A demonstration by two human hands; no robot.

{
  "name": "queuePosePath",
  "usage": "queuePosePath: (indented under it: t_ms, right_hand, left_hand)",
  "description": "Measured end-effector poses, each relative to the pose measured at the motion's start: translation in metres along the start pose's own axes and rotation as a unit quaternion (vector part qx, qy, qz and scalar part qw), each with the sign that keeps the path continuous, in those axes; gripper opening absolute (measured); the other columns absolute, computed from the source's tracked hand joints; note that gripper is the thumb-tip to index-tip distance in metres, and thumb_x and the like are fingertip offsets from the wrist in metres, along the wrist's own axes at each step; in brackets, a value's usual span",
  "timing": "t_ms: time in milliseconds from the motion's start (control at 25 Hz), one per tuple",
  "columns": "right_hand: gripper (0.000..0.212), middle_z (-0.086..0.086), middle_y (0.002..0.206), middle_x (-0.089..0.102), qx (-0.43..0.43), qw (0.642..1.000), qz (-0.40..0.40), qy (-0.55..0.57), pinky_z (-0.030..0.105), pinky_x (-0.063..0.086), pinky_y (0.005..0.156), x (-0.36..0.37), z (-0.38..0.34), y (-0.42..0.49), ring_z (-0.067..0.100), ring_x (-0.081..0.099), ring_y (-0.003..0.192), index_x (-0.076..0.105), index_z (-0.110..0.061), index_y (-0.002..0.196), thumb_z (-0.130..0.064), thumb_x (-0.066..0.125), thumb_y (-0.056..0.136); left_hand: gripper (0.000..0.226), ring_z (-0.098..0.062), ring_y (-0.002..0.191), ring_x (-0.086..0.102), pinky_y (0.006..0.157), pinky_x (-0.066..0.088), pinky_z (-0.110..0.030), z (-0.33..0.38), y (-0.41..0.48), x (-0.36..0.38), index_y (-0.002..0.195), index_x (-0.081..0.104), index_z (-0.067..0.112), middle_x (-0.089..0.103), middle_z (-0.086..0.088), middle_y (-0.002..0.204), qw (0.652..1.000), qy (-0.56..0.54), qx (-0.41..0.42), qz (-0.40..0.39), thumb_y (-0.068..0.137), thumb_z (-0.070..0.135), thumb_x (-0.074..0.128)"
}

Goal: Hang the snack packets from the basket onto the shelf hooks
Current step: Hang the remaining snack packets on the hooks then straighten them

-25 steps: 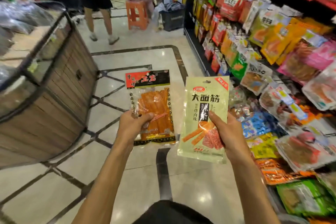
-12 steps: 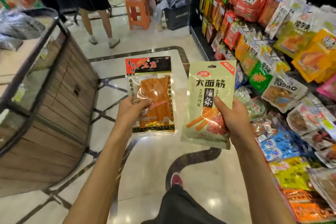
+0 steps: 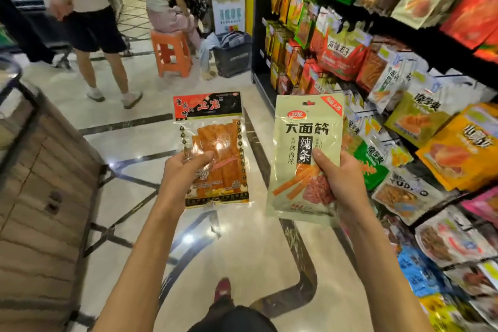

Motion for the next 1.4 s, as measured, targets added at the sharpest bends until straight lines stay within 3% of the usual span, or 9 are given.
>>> queuePosePath:
  t_ms: [200,360,520,760,1000,1120,1200,1280,1400]
  right_hand:
    - [0.015,-0.005,0.088,0.076,-0.013,0.998,0.065,-0.016,0.019,0.055,0.062,0.008,-0.013,0.094,0.010,0.073,0.077,0.069,-0.016,0.107,-0.018,0.065,0.093]
    - [0.019,-0.001,0.097,0.076,-0.005,0.992,0.129,-0.011,0.024,0.056,0.068,0.022,-0.020,0.173,0.012,0.073,0.083,0.068,-0.019,0.111,-0.024,0.065,0.093]
    - [0.023,-0.003,0.104,0.075,-0.024,0.983,0.184,-0.003,0.028,0.055,0.076,0.028,-0.032,0.244,0.014,0.072,0.091,0.066,-0.019,0.117,-0.022,0.064,0.094]
    - [0.022,-0.011,0.101,0.073,-0.047,0.968,0.244,-0.009,0.009,0.050,0.062,0.016,-0.049,0.323,-0.003,0.070,0.083,0.066,-0.018,0.116,-0.018,0.063,0.094]
    - [0.026,-0.008,0.107,0.073,-0.066,0.949,0.307,-0.013,0.019,0.049,0.071,-0.012,-0.069,0.403,-0.002,0.069,0.088,0.065,-0.018,0.118,-0.025,0.064,0.094]
    - [0.013,-0.006,0.103,0.072,-0.070,0.943,0.325,-0.016,0.005,0.046,0.059,-0.025,-0.080,0.446,-0.009,0.067,0.081,0.063,-0.012,0.102,-0.023,0.062,0.095]
    - [0.012,-0.004,0.103,0.073,-0.073,0.938,0.339,-0.029,0.003,0.044,0.056,-0.032,-0.088,0.474,-0.008,0.067,0.081,0.060,-0.013,0.090,-0.023,0.062,0.095]
    - [0.012,-0.002,0.102,0.074,-0.082,0.931,0.355,-0.035,0.007,0.048,0.062,-0.040,-0.094,0.495,-0.003,0.068,0.086,0.060,-0.015,0.085,-0.024,0.063,0.094]
    - [0.019,0.001,0.103,0.074,-0.090,0.919,0.381,-0.040,0.026,0.052,0.080,-0.052,-0.101,0.518,0.007,0.069,0.095,0.067,-0.012,0.104,-0.026,0.066,0.091]
  left_hand:
    - [0.023,-0.020,0.090,0.072,0.077,0.054,-0.034,0.031,0.121,0.054,0.103,0.070,0.018,0.077,0.000,0.092,0.998,0.003,0.005,-0.065,0.085,0.032,0.072]
    - [0.028,-0.021,0.086,0.073,0.074,0.056,-0.036,0.065,0.221,0.096,0.106,0.069,0.018,0.076,-0.001,0.092,0.993,0.009,0.013,-0.117,0.081,0.029,0.076]
    - [0.026,-0.012,0.076,0.070,0.065,0.050,-0.027,0.104,0.306,0.141,0.106,0.070,0.018,0.075,0.004,0.088,0.984,0.031,0.036,-0.172,0.083,0.028,0.074]
    - [0.028,-0.015,0.086,0.073,0.068,0.051,-0.029,0.140,0.403,0.215,0.109,0.068,0.019,0.076,0.003,0.094,0.965,0.050,0.052,-0.250,0.084,0.031,0.074]
    - [0.025,-0.010,0.091,0.071,0.070,0.051,-0.025,0.181,0.488,0.300,0.111,0.069,0.023,0.075,0.007,0.099,0.945,0.068,0.098,-0.305,0.088,0.035,0.069]
    - [0.027,-0.010,0.092,0.072,0.069,0.052,-0.025,0.203,0.528,0.346,0.112,0.068,0.024,0.075,0.009,0.099,0.935,0.067,0.116,-0.329,0.088,0.036,0.070]
    - [0.029,-0.012,0.095,0.071,0.076,0.054,-0.031,0.219,0.555,0.378,0.111,0.068,0.025,0.075,0.009,0.100,0.925,0.077,0.131,-0.348,0.086,0.039,0.071]
    - [0.029,-0.012,0.099,0.069,0.089,0.053,-0.037,0.233,0.574,0.409,0.110,0.069,0.024,0.075,0.008,0.102,0.912,0.086,0.150,-0.371,0.085,0.040,0.071]
    - [0.030,-0.010,0.103,0.067,0.099,0.048,-0.041,0.246,0.596,0.449,0.110,0.069,0.025,0.074,0.010,0.104,0.896,0.082,0.166,-0.404,0.085,0.041,0.072]
Point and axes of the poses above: each hand's wrist, its own y-axis towards the middle knuckle, its own x-axis out of the palm, z = x × y, the point moved 4 cm from there along y, towards the middle knuckle
